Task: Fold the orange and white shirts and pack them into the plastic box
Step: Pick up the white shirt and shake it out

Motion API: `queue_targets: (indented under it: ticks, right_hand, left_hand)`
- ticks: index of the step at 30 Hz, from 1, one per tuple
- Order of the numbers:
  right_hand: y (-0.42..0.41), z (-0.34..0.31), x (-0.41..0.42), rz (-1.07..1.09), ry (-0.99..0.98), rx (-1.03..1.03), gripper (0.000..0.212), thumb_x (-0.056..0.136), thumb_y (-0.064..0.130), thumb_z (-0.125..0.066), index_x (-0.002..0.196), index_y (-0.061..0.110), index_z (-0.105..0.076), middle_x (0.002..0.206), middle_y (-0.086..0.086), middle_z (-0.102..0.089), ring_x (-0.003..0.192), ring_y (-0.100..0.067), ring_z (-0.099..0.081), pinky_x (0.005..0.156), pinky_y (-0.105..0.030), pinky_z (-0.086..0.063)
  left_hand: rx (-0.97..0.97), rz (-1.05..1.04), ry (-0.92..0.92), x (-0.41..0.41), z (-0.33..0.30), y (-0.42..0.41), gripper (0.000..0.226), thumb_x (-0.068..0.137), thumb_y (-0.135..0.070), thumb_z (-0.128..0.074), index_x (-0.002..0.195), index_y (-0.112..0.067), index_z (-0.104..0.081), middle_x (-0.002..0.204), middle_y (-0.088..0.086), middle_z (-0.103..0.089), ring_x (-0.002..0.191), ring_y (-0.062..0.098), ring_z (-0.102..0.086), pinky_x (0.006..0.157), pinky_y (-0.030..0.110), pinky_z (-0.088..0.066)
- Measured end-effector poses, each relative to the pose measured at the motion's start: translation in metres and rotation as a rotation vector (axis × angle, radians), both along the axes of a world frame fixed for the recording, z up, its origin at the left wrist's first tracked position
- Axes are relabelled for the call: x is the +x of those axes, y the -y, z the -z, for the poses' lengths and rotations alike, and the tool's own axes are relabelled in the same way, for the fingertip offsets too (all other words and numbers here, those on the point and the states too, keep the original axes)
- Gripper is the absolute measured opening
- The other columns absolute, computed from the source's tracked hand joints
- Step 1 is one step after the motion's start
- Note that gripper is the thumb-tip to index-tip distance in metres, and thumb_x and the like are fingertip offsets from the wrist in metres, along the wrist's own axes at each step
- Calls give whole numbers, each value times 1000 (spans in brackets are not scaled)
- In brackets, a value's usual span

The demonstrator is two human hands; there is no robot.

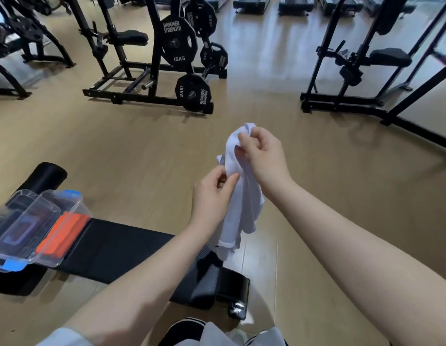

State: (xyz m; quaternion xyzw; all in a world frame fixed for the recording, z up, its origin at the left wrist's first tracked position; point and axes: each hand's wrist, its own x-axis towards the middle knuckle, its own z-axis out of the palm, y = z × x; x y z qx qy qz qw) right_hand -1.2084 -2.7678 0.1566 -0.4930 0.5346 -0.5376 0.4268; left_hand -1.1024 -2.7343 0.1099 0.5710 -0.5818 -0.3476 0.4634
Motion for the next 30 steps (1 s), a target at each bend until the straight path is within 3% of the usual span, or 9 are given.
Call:
queue_targets:
  ticks: [3,7,12,16,19,22,23,26,30]
  right_hand:
    - [-10,18,-6,-124,-226,-1,14,92,25,-54,95,13,-60,76,3,-57,72,-1,-52,70,-14,-42]
    - [-44,62,-10,-90,-477,-37,20,82,33,-66,97,28,-53,97,19,-52,93,-3,-55,76,-18,-46]
    - [-51,86,-1,-109,-530,14,18,80,31,-69,88,21,-57,89,6,-59,84,-10,-56,75,-24,-45]
    - [-49,89,6,-92,-598,36,25,87,25,-59,67,23,-45,61,8,-49,59,-9,-45,61,-31,-36]
    - [-48,85,3,-46,-415,88,18,93,19,-50,75,15,-46,52,6,-45,50,-15,-42,56,-30,-35]
    - [-43,66,1,-96,-171,101,19,97,19,-44,78,19,-42,51,1,-53,44,-12,-53,55,-28,-45]
    - [-39,58,2,-103,-81,115,18,97,18,-44,79,18,-41,55,-1,-54,43,-10,-54,54,-28,-48]
    - [-24,42,5,-26,154,211,16,95,10,-45,80,13,-41,60,-5,-51,39,-7,-53,46,-21,-49]
    - [-13,34,1,47,275,300,18,96,8,-42,78,9,-43,59,-7,-49,35,-5,-49,41,-17,-43]
  left_hand:
    - [15,-3,-117,5,-5,3,27,85,-24,-60,75,0,-55,63,5,-47,61,14,-41,60,30,-35]
    - [44,-51,-207,5,-13,5,16,86,-21,-62,74,-10,-64,58,-3,-51,56,9,-44,59,27,-39]
    - [58,-66,-243,1,-19,4,9,83,-15,-66,75,-11,-67,52,-9,-53,55,8,-45,59,24,-39]
    - [-9,-98,-287,5,-24,6,10,82,-15,-67,72,-12,-66,64,10,-54,64,15,-47,66,30,-42]
    - [-61,-120,-280,17,-25,11,4,85,-14,-64,86,-17,-65,70,5,-60,69,12,-54,72,31,-46]
    - [79,82,-288,28,-17,12,53,90,-10,-57,136,-25,-34,110,-13,-60,89,-13,-60,85,11,-48]
    - [134,141,-282,30,-12,10,62,91,-10,-56,142,-25,-24,117,-12,-55,89,-17,-58,84,8,-47]
    - [175,194,-260,29,4,-7,45,84,-11,-65,122,-20,-43,104,-4,-56,76,-7,-58,82,17,-46]
    - [177,225,-185,20,18,-26,32,76,-2,-72,89,-25,-54,82,-6,-58,71,7,-55,75,22,-48]
